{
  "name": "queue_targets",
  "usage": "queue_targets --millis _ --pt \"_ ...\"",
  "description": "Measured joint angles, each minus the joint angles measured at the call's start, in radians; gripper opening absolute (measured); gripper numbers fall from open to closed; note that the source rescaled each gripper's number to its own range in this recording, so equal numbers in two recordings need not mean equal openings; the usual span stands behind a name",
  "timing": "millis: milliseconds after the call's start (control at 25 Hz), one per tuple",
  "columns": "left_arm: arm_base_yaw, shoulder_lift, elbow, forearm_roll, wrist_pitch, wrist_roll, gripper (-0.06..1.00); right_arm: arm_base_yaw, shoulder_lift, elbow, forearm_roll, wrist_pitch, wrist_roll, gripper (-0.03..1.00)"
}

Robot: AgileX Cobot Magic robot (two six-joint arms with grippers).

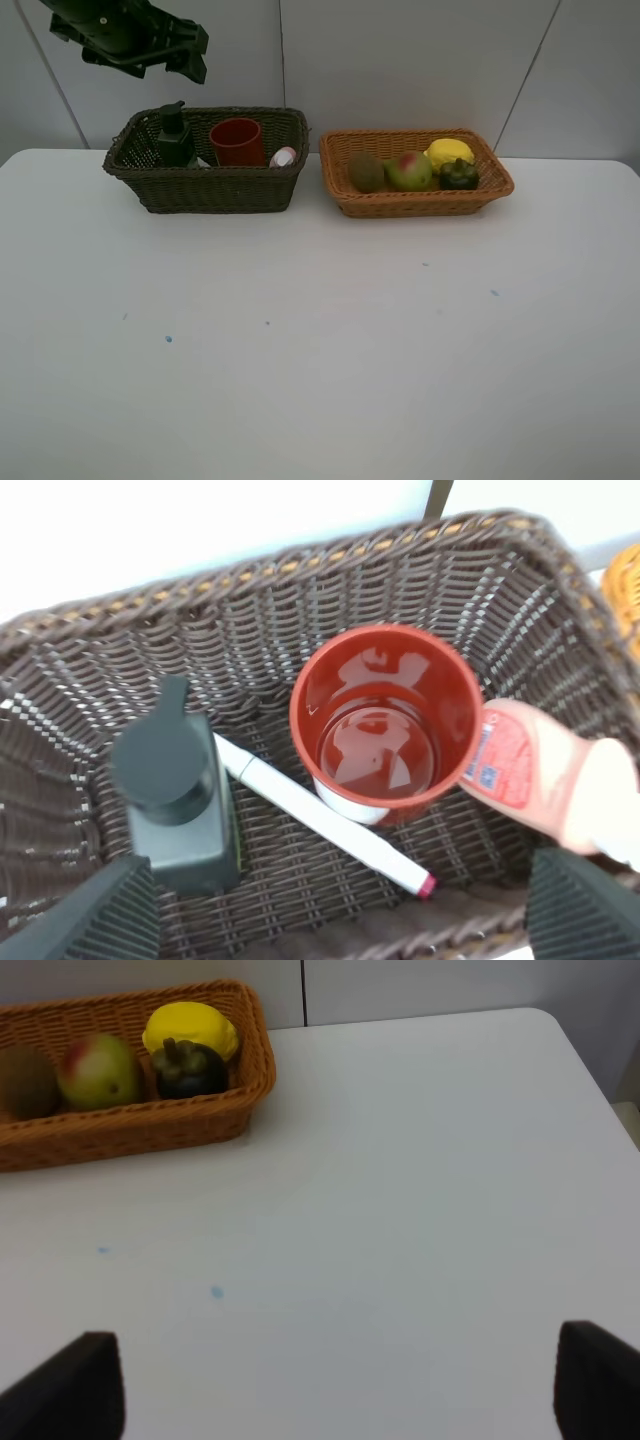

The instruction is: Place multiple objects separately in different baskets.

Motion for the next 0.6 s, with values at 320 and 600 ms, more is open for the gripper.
queue_targets --millis 320,600 --pt "0.000 -0.315 0.151 0.002 0.038 0.000 0.95 0.000 0.000 0.000 0.000 0.000 0.000 0.93" --pt "0.000 -0.679 0.404 0.036 0.068 0.000 0.95 0.000 0.000 0.000 0.000 0.000 0.000 0.93"
